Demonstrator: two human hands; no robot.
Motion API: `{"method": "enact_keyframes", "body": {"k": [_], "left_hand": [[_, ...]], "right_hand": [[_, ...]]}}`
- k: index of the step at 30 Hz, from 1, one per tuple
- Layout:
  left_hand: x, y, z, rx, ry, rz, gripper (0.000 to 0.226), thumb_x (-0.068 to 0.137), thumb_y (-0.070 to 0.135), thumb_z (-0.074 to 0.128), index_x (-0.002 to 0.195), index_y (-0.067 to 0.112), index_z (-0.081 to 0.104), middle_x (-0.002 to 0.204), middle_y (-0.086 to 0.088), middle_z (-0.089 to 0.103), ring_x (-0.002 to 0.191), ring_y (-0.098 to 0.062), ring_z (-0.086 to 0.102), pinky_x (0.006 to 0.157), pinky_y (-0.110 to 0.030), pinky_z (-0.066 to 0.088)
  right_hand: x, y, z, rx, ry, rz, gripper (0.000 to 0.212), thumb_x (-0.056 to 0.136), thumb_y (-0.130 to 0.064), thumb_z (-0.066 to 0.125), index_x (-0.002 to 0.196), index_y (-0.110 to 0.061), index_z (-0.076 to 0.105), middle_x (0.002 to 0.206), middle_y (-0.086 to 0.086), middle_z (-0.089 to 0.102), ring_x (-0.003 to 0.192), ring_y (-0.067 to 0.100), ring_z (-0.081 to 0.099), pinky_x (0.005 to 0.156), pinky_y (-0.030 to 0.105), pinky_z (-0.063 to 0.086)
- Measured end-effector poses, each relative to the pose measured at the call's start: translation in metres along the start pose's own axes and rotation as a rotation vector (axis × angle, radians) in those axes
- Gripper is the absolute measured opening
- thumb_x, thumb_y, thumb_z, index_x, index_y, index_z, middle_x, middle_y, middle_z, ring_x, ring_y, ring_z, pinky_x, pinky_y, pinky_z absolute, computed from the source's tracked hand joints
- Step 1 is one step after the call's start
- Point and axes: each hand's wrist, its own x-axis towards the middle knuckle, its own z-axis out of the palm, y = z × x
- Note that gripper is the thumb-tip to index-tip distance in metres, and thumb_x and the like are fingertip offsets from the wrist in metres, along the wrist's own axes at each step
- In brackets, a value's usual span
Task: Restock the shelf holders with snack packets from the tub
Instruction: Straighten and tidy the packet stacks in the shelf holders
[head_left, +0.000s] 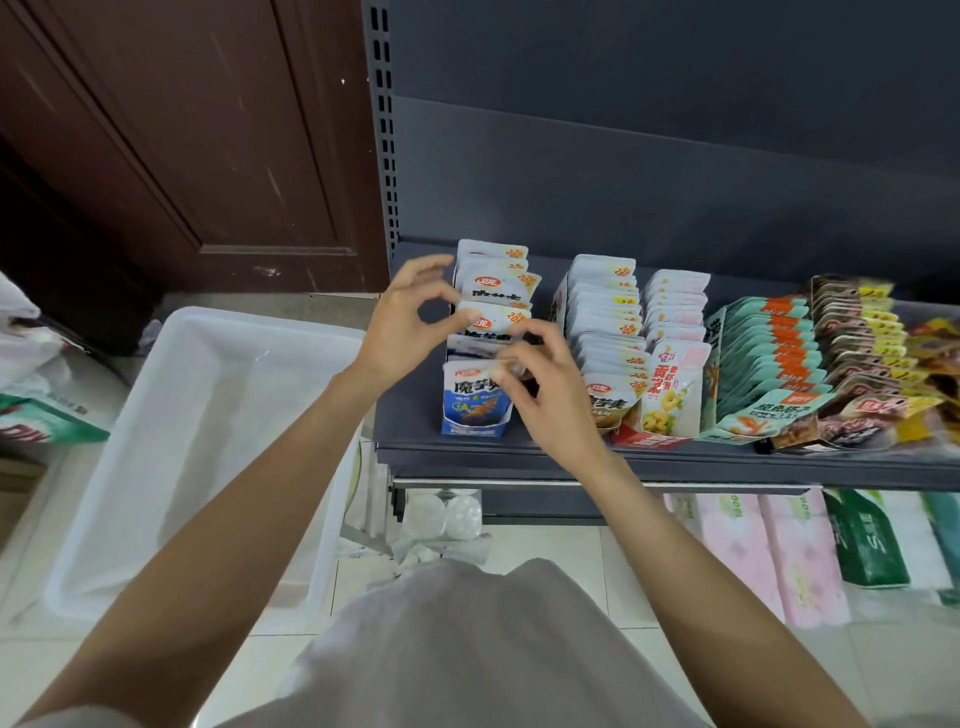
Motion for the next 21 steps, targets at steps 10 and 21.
{"method": "enact_keyframes", "body": {"k": [10, 21], "left_hand": [[-0.007, -0.009, 0.004, -0.190, 0.035, -0.112, 0.011, 0.087, 0.019, 0.067, 0.095, 0.026, 0.067, 0.114, 0.006, 0.060, 0.102, -0.014, 0.064, 0.094, -0.035, 0.050], [-0.012, -0.011, 0.002, -0.313, -0.025, -0.093, 0.039, 0.078, -0.020, 0.059, 0.113, -0.003, 0.056, 0.111, -0.008, 0.056, 0.094, -0.003, 0.061, 0.085, -0.024, 0.050]], "right_hand": [[-0.002, -0.006, 0.014, 0.069, -0.008, 0.092, 0.019, 0.091, -0.012, 0.060, 0.109, -0.009, 0.056, 0.123, 0.005, 0.047, 0.113, 0.002, 0.044, 0.091, 0.001, 0.030], [0.006, -0.016, -0.005, -0.143, 0.054, -0.009, 0.021, 0.096, -0.021, 0.055, 0.109, -0.009, 0.067, 0.107, 0.005, 0.068, 0.091, 0.018, 0.066, 0.071, 0.028, 0.053]]}}
